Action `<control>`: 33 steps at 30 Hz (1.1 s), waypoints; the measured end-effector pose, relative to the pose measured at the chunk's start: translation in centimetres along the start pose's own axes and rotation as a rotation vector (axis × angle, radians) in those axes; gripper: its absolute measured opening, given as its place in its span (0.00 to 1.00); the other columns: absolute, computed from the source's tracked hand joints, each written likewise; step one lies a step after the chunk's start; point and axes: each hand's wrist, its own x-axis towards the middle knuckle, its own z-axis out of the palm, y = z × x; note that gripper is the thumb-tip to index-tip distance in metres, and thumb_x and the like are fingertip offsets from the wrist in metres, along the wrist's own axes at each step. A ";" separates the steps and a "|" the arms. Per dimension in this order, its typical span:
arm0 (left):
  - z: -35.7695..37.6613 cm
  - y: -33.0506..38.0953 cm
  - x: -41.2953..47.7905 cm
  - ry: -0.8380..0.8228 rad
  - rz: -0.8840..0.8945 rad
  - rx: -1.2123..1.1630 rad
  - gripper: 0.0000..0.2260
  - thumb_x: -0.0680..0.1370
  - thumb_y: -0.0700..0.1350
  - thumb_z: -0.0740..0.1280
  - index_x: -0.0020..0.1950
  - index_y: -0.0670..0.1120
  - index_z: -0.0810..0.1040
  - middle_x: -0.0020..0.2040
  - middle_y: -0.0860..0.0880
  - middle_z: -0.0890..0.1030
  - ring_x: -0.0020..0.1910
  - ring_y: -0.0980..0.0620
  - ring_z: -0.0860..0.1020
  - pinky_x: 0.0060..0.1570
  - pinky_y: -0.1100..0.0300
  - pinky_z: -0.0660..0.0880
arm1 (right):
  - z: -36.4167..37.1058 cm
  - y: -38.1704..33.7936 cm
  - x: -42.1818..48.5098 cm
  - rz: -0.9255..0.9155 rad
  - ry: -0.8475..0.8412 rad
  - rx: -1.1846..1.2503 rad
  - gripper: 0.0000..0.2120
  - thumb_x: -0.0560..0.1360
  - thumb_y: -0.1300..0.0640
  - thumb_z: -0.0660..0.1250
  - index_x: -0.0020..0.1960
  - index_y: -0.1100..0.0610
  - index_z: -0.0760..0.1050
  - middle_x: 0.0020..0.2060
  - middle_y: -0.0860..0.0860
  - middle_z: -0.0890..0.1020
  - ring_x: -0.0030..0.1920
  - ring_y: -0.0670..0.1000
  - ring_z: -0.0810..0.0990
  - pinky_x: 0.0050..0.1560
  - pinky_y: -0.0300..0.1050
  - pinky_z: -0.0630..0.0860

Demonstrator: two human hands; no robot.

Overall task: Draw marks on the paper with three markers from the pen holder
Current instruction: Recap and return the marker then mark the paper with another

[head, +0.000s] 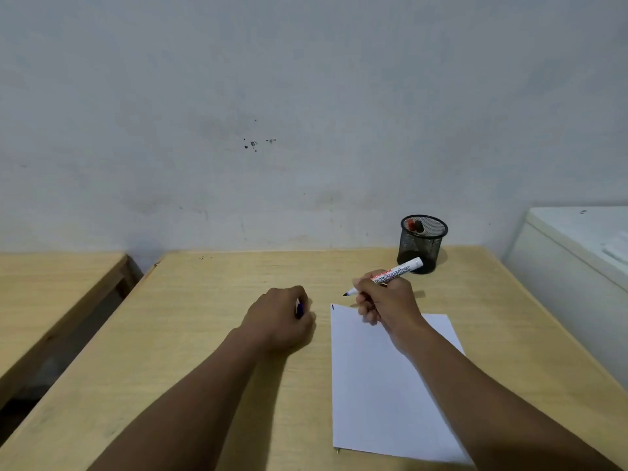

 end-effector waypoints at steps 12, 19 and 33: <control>1.6 0.0 0.4 0.003 0.006 0.234 0.41 0.62 0.81 0.61 0.68 0.58 0.71 0.63 0.55 0.72 0.66 0.50 0.68 0.65 0.48 0.66 | 1.0 2.2 -0.5 -0.224 0.046 -0.448 0.06 0.75 0.56 0.73 0.43 0.59 0.82 0.33 0.54 0.86 0.30 0.49 0.86 0.34 0.45 0.82; 1.5 0.1 0.5 -0.016 -0.019 0.206 0.41 0.62 0.80 0.64 0.67 0.59 0.71 0.66 0.54 0.71 0.68 0.50 0.66 0.66 0.48 0.65 | 1.2 2.6 -0.1 -0.250 0.038 -0.574 0.09 0.74 0.53 0.74 0.42 0.59 0.82 0.30 0.53 0.86 0.31 0.49 0.86 0.42 0.53 0.85; 0.1 -0.3 0.6 -0.068 -0.051 -0.008 0.34 0.64 0.73 0.71 0.65 0.58 0.76 0.59 0.56 0.74 0.62 0.53 0.71 0.64 0.49 0.72 | 0.7 1.8 0.7 -0.108 0.069 -0.205 0.07 0.76 0.58 0.72 0.40 0.59 0.82 0.29 0.53 0.83 0.28 0.53 0.79 0.29 0.45 0.71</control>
